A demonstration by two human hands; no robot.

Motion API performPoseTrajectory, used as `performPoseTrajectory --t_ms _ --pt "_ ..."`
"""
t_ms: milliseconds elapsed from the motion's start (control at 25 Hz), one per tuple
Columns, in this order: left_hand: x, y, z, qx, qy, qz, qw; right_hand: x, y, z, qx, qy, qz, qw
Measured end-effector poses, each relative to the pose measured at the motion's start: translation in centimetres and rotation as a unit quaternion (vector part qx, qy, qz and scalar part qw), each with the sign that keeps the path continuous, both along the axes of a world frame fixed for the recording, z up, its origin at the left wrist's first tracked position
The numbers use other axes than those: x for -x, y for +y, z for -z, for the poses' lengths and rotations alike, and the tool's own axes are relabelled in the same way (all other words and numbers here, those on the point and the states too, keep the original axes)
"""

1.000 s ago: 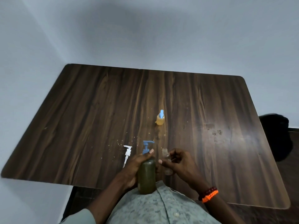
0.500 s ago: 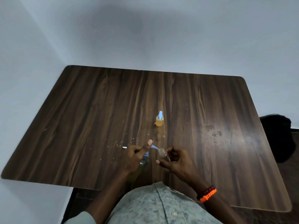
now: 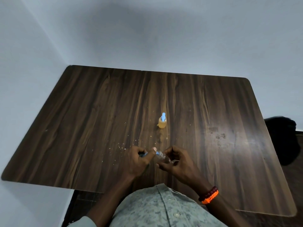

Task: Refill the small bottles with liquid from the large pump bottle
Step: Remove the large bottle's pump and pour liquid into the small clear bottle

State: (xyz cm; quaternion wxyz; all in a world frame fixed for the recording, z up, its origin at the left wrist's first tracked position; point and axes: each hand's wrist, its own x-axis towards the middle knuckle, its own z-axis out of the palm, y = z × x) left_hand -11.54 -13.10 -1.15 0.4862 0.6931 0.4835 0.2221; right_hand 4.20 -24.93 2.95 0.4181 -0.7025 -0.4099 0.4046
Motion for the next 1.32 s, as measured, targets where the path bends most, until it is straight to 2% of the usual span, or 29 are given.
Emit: performPoseTrajectory --t_ms 120,320,560,720,880,1160,1320 --pt "0.0 0.2 -0.4 -0.028 0.024 0.018 0.999 0.1 0.1 0.1 -0.008 0.010 0.014 1.000" --pt "-0.2 0.0 -1.7 0.021 0.019 0.026 0.999 -0.1 0.2 0.4 -0.021 0.044 0.035 0.998" --pt "-0.3 0.3 -3.2 0.017 0.038 0.032 0.999 -0.2 0.0 0.3 -0.030 0.040 0.019 0.999" --pt "-0.4 0.0 -4.2 0.064 0.010 0.042 0.997 -0.5 0.1 0.0 -0.046 0.043 0.015 0.998" --pt "-0.3 0.2 -4.3 0.069 -0.009 0.018 0.997 -0.4 -0.1 0.4 -0.034 0.044 -0.001 0.998" --pt "-0.3 0.7 -4.9 0.094 0.006 0.052 0.994 -0.7 -0.3 0.5 -0.036 0.055 0.019 0.998" --pt "-0.3 0.9 -5.0 0.053 0.059 0.062 0.995 -0.4 -0.2 0.7 -0.036 0.042 0.007 0.998"
